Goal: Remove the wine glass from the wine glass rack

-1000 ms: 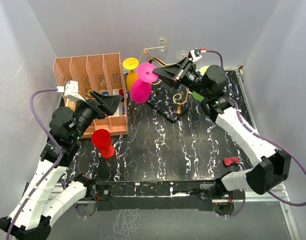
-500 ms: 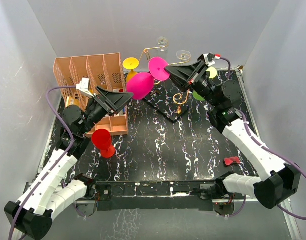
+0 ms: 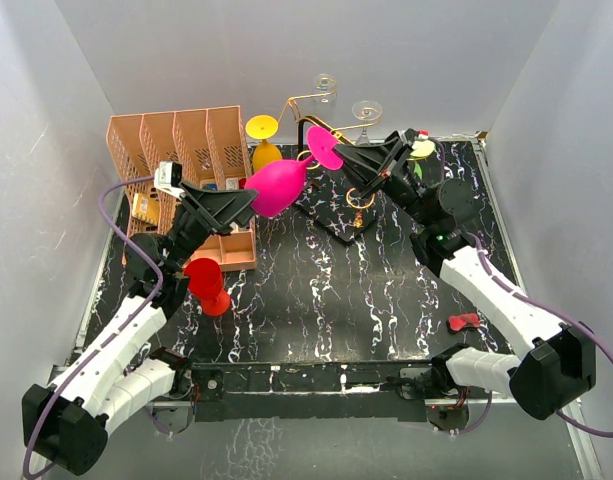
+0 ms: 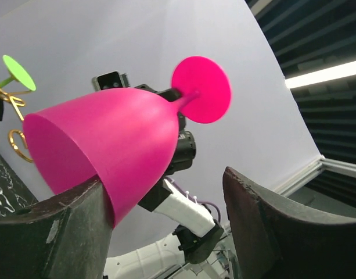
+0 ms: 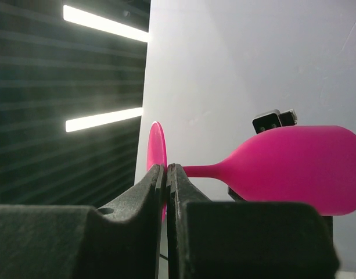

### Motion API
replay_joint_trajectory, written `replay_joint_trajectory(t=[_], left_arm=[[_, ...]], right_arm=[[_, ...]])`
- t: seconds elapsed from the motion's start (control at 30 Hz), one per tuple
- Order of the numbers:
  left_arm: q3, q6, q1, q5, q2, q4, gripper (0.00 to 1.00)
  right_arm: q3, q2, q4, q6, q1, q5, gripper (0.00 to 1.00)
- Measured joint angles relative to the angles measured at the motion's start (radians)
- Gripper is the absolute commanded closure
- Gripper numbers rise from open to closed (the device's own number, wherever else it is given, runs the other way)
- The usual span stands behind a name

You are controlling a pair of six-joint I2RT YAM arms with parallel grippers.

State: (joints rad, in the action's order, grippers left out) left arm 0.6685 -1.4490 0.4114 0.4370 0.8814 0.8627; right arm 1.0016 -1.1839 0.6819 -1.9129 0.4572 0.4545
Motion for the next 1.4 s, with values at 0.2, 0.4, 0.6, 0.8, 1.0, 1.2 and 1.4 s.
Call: replay_joint_trajectory(t=[0.2, 0.4, 0.6, 0.8, 1.0, 1.2, 1.4], left_arm=[[-0.001, -0.05, -0.004, 0.034, 0.023, 0.124, 0.65], [-0.001, -0.089, -0.005, 0.062, 0.076, 0.19, 0.89], [0.009, -0.103, -0.004, 0.089, 0.087, 0.232, 1.0], [0.012, -0.04, -0.004, 0.129, 0.042, 0.082, 1.0], [0.131, 0.203, -0.004, 0.129, -0.077, -0.418, 1.0], [0.32, 0.454, -0.004, 0.064, -0.114, -0.919, 1.0], [0.343, 0.582, 0.004, 0.027, -0.024, -1.264, 1.0]], right_arm=[[-0.066, 0.038, 0.029, -0.043, 0.0, -0.047, 0.92], [-0.067, 0.051, 0.027, -0.02, 0.0, -0.07, 0.78], [-0.094, 0.09, -0.1, 0.16, -0.004, -0.116, 0.4], [-0.1, 0.233, -0.338, 0.471, -0.002, -0.257, 0.15], [-0.097, 0.38, -0.53, 0.785, -0.001, -0.49, 0.06], [-0.055, 0.431, -0.654, 1.078, -0.001, -0.731, 0.06], [-0.02, 0.439, -0.688, 1.239, -0.001, -0.922, 0.01]])
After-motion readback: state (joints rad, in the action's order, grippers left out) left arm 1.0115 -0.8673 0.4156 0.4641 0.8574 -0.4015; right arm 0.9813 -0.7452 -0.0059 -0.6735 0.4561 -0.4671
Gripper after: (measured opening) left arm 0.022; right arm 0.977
